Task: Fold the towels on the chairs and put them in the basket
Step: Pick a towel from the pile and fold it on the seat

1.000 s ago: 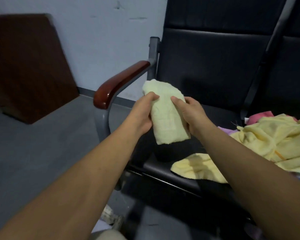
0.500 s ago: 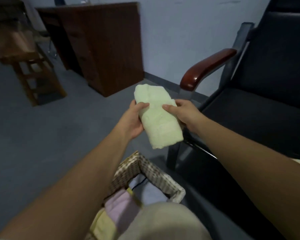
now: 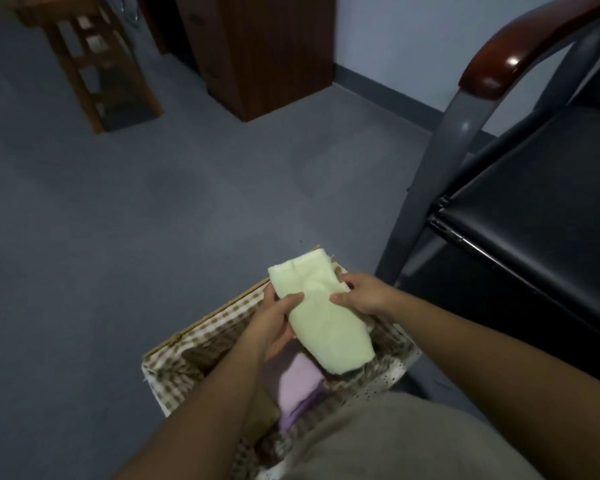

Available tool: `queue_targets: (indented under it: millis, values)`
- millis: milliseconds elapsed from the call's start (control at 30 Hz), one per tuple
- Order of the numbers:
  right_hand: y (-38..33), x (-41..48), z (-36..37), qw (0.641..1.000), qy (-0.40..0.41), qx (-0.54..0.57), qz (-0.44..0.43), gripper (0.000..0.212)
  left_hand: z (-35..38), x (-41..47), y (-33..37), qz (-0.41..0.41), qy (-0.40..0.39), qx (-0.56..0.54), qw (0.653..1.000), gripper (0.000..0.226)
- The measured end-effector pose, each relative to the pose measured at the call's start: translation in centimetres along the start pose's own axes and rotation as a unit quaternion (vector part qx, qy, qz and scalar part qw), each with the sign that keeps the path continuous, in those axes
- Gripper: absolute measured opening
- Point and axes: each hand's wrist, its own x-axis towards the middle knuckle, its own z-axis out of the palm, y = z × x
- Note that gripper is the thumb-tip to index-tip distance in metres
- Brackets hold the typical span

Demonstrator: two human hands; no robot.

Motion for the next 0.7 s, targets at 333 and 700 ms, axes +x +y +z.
queue_targets:
  millis: [333, 700]
  values:
    - [1.9, 2.8, 3.7, 0.987, -0.022, -0.151, 0.050, 0.054, -2.6, -0.2, -4.0, 0.015, 0.083, 0.078, 0.993, 0.035]
    - [4.2, 5.6, 6.0, 0.967, 0.082, -0.240, 0.038, 0.049, -4.2, 5.4, -7.8, -0.087, 0.156, 0.029, 0.983, 0.031]
